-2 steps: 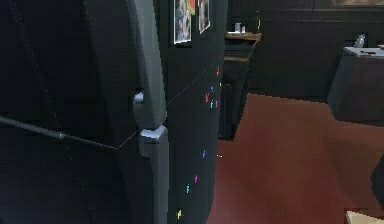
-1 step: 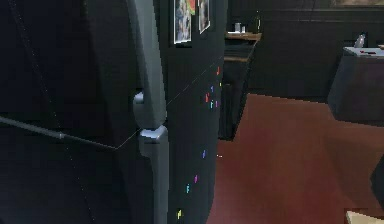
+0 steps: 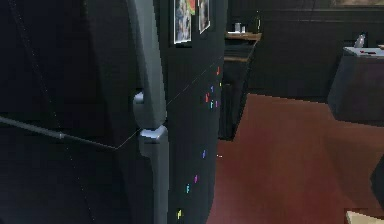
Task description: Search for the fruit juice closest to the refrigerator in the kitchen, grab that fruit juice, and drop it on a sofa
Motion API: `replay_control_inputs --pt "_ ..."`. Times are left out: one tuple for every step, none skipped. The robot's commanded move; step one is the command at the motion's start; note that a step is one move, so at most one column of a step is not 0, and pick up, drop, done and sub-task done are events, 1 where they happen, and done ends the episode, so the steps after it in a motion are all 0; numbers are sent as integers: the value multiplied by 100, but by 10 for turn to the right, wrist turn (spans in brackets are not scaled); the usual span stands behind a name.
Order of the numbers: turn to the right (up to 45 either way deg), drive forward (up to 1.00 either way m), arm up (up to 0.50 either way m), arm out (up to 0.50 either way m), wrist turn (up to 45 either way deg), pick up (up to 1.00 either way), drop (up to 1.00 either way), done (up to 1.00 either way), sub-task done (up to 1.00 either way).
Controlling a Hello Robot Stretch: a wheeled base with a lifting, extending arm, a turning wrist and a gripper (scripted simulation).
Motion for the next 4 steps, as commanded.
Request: replay_control_inputs --pt "0 0 0 -26 0 0 0 0 0" --pt "-450 0 0 0 0 0 0 0 0" --pt "-450 0 0 0 0 0 0 0 0" --pt "-450 0 0 0 0 0 0 0 0"
